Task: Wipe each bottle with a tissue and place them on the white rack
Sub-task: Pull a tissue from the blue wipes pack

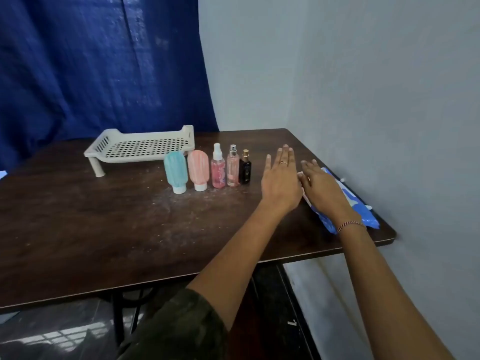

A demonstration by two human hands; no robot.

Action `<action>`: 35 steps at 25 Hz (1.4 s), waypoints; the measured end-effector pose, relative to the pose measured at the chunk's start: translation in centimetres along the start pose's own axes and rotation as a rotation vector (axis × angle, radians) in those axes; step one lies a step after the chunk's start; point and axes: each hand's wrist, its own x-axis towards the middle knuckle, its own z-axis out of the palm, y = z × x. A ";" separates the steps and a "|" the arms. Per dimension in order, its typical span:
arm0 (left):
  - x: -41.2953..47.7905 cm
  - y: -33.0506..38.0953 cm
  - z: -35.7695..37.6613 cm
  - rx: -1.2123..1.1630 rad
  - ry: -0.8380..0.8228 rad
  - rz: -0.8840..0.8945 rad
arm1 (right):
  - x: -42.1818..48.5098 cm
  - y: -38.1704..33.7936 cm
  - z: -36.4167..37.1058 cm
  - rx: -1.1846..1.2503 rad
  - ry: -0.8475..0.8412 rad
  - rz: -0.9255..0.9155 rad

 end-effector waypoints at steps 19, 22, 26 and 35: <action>4.7 2.0 5.5 -0.112 -0.217 0.026 | 2.4 4.7 1.9 -0.229 0.169 0.372; 4.9 1.8 6.0 -0.111 -0.187 0.023 | 2.3 4.7 2.0 -0.202 0.165 0.341; 4.8 1.7 5.8 -0.194 -0.073 0.040 | 1.9 4.4 1.4 -0.204 0.254 0.306; 4.9 0.3 3.8 -0.875 0.096 0.076 | 2.3 2.1 -2.3 0.168 0.421 0.221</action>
